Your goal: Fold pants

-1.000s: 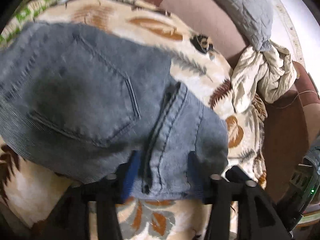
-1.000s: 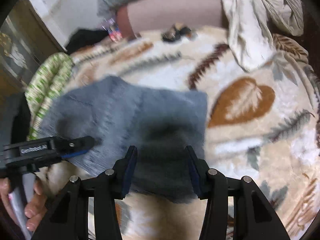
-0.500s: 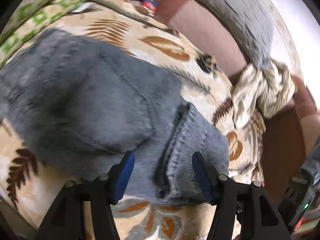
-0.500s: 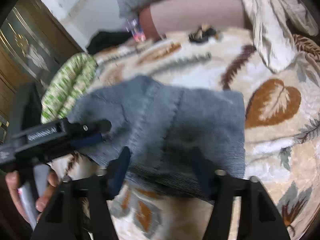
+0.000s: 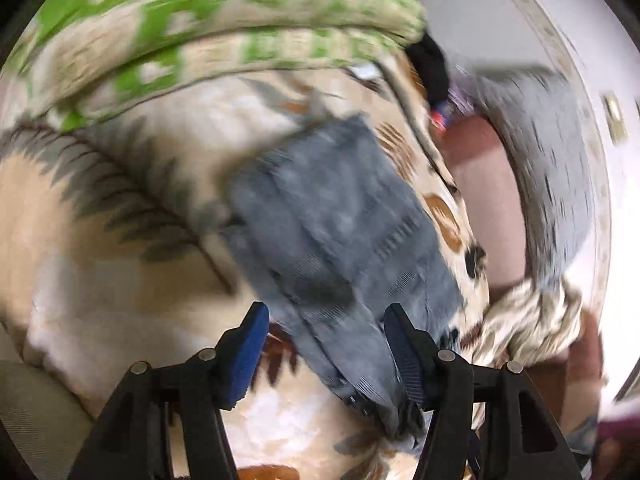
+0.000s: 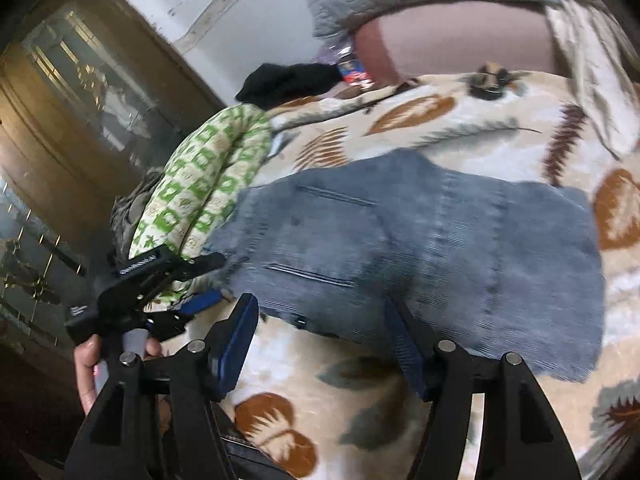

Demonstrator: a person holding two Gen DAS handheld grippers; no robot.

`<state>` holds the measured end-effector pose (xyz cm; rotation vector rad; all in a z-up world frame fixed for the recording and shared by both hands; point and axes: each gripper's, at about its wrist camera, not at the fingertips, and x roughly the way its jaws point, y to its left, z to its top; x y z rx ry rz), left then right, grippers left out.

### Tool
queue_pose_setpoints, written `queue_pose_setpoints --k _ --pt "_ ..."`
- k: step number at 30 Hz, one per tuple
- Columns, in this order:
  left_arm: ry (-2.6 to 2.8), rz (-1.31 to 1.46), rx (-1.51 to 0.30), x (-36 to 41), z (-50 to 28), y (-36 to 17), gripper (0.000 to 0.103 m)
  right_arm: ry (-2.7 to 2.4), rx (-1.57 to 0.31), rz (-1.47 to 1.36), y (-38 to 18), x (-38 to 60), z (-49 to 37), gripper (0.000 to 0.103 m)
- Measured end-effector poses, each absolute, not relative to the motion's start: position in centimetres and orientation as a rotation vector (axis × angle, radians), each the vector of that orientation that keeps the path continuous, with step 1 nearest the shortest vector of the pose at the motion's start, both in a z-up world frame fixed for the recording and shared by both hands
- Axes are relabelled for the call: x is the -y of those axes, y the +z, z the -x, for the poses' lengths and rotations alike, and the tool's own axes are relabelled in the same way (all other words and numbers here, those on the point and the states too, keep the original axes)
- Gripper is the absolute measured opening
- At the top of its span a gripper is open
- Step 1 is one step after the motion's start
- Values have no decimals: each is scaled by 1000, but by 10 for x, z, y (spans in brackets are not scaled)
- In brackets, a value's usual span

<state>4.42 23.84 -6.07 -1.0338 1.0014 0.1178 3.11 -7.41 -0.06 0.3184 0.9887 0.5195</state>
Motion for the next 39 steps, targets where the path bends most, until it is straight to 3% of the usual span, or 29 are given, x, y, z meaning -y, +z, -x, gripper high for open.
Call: queue_pose_setpoints --k 5,7,8,21,26,29,31,39 --pt "142 1145 -1022 -245 -51 -82 61 544 -1024 -311 -9 44 -51 66" --pt "138 1194 -1015 -248 -53 -88 50 553 -1041 -331 -17 39 -54 66" --pt "144 1227 -1019 -249 -56 -94 49 557 -1049 -334 -21 37 -55 66" --pt "211 1272 -1005 -252 -49 -104 45 599 -1057 -369 -27 47 -55 66" --pt "242 1222 -1012 -250 -65 -104 45 595 -1073 -375 -32 51 -55 66" --pt "246 1185 -1021 -247 -75 -102 25 594 -1073 -380 -33 52 -55 66" --pt "242 1137 -1004 -242 -76 -95 17 594 -1072 -383 -31 54 -54 66" --pt "272 744 -876 -193 -65 -50 15 731 -1132 -402 -10 54 -79 66"
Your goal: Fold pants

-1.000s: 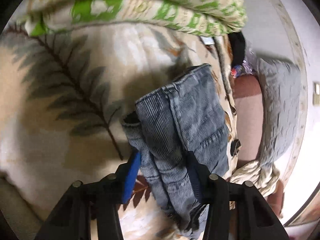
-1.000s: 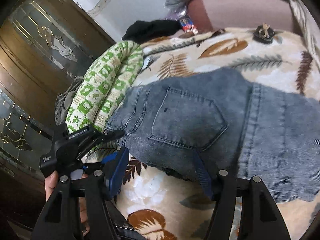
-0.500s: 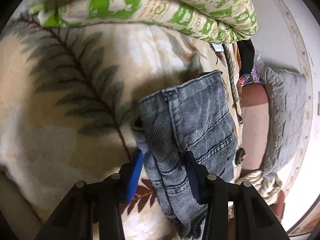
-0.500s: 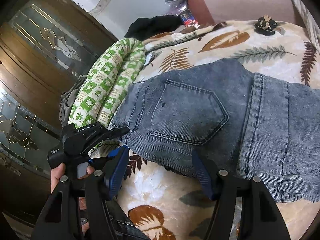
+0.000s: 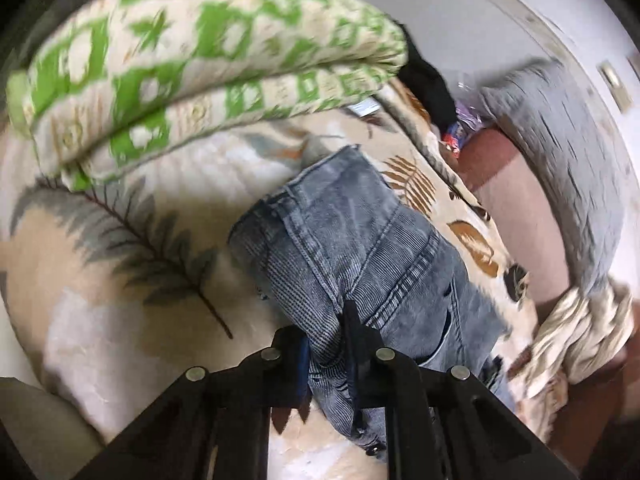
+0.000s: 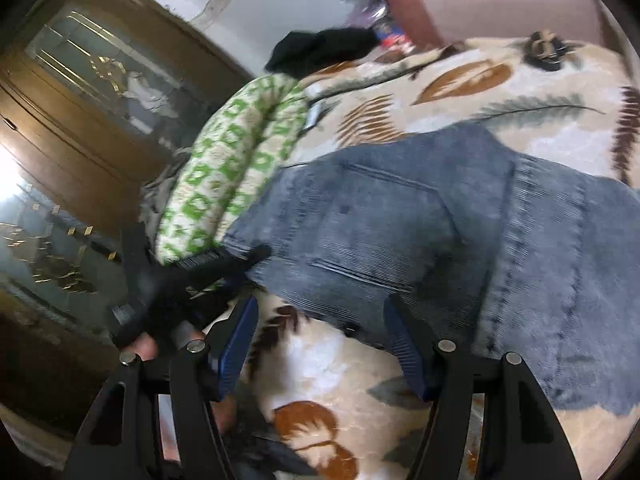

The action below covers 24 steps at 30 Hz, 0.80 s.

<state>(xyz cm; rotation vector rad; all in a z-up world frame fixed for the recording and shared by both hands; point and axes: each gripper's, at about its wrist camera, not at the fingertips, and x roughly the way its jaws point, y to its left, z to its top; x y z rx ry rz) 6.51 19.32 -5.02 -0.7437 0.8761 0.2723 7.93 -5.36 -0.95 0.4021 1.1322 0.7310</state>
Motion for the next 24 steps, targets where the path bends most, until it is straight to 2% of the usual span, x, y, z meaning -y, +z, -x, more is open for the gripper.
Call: queue_pose_setpoints --k 6,10,15,16,20,21,22,23,24 --pt "335 721 -870 -188 -69 -59 15 852 -1407 -247 -17 -31 -167 69" --pt "379 540 -902 -166 -79 -56 15 945 -1551 1 -31 -129 -205 71" --pt "377 307 -927 -138 -81 -54 14 979 -1694 281 -65 -204 -206 73" --pt "374 282 -936 -135 -83 -55 14 972 -1722 358 -74 -214 -201 76" --pt "356 241 -945 -130 -84 -55 14 924 -1755 547 -86 -227 -191 77" --pt "346 215 -948 -128 -85 -54 14 916 -1755 592 -87 -228 -187 75" --pt "331 207 -950 -126 -85 -54 14 918 -1740 662 -89 -230 -183 68" --pt "324 192 -949 -124 -86 -53 14 897 -1726 692 -89 -228 -183 57" --pt "316 176 -939 -121 -86 -50 13 844 -1740 666 -91 -221 -189 36"
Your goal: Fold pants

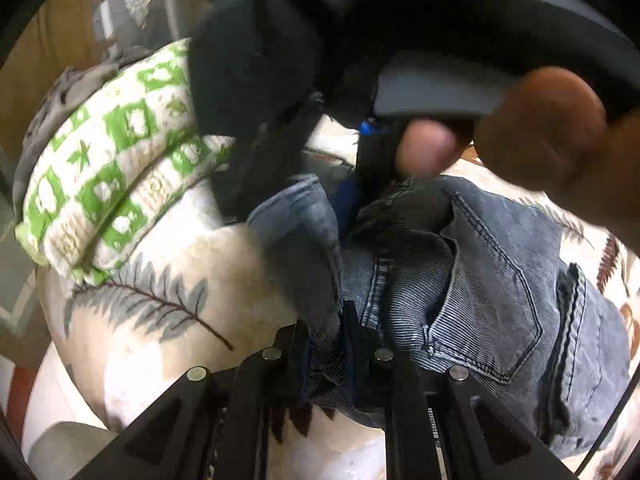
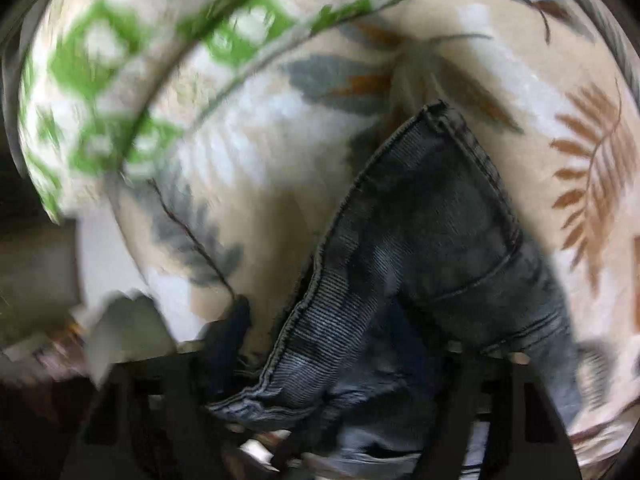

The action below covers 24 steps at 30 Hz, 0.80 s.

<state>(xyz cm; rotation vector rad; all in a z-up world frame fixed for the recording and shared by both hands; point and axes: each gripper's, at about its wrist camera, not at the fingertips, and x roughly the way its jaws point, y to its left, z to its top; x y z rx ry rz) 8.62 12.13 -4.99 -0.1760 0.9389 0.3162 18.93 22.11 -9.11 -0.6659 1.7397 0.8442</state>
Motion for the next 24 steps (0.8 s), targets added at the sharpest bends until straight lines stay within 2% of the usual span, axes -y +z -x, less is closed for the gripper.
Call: queue_pose_setpoints --k 1,3,7,10,14,18,24 --pt "300 177 -933 -119 -89 -49 13 829 -1752 625 -91 -214 -194 24" --pt "267 164 -896 -114 -85 -40 13 830 -1739 542 -82 -195 -198 19" --pt "126 148 -739 -99 -64 -4 13 860 -1618 306 -34 -139 -194 16" --pt "-31 145 -621 -85 -43 25 14 862 -1449 89 19 -73 -179 16" --pt "-257 167 -585 -58 -24 39 14 807 -1252 -182 57 32 -133 16" --pt "-389 54 -614 8 -17 31 14 739 -1140 -443 45 132 -100 17" --pt "-541 6 -764 85 -31 -4 15 616 -1092 -741 -25 264 -83 17"
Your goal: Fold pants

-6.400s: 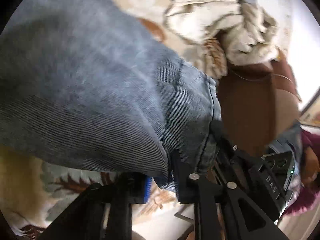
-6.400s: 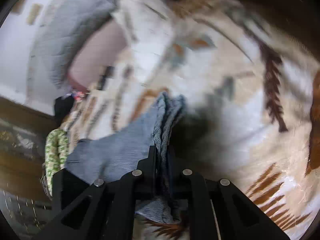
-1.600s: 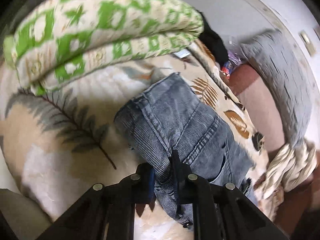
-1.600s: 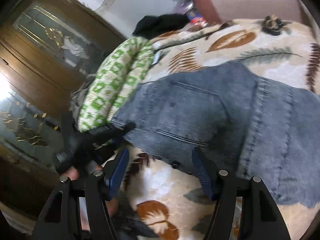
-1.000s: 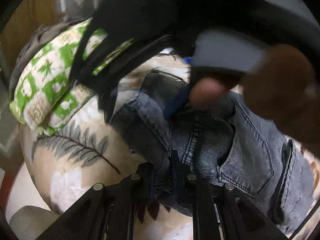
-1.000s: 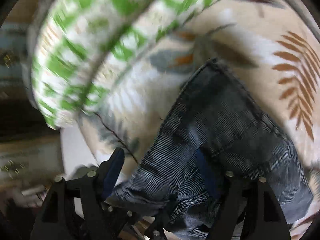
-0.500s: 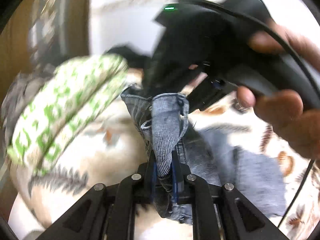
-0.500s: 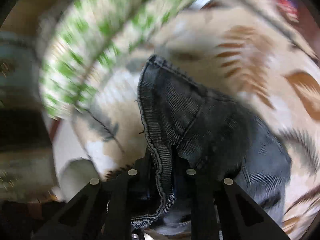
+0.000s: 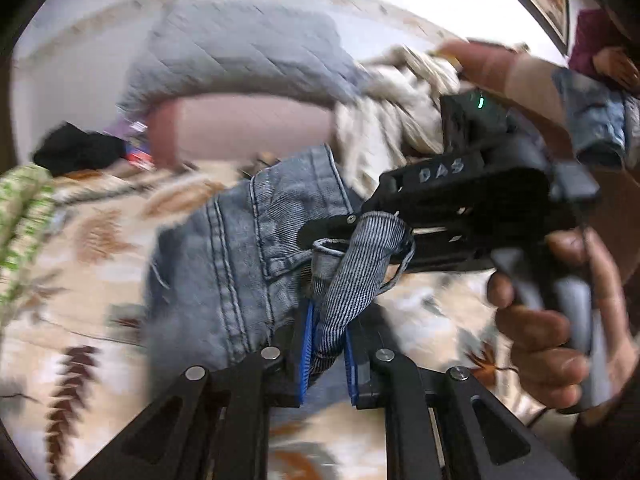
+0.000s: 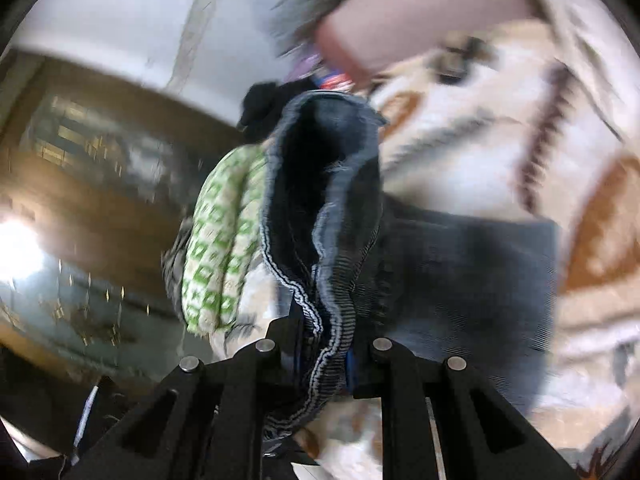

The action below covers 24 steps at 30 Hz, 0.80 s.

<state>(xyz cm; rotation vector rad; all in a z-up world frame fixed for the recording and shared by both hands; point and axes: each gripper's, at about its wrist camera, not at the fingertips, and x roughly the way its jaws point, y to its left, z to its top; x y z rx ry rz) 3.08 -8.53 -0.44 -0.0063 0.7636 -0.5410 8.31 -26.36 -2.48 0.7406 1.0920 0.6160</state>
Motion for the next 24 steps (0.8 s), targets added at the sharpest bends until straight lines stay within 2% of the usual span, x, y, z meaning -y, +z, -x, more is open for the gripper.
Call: queue_pose_setpoints --k 3,7,11,12,14,15,16,18,24 --pt "-596 10 -840 110 -35 -26 15 484 -1180 -856 -64 300 -91 19" --pt "-714 177 -946 107 -38 -48 16 333 -1305 -778 -87 304 -100 30" --pt "-769 314 -924 90 -31 -27 16 256 -1236 -637 -65 305 -99 44" --pt "-752 306 -914 87 -30 -18 16 232 -1197 -582 -55 304 -94 52" --pt "-727 297 -917 82 -34 -6 17 195 -1105 -517 -32 303 -82 53" --pt "-694 312 -935 77 -38 -3 26 203 -1043 -523 -19 305 -72 54" --pt "-674 335 -944 72 -43 -2 48 215 -996 -530 -12 319 -62 58" --pt "-580 407 -918 52 -48 4 79 238 -904 -552 2 324 -38 65" --pt "-427 421 -910 31 -40 6 80 260 -877 -554 0 287 -5 65"
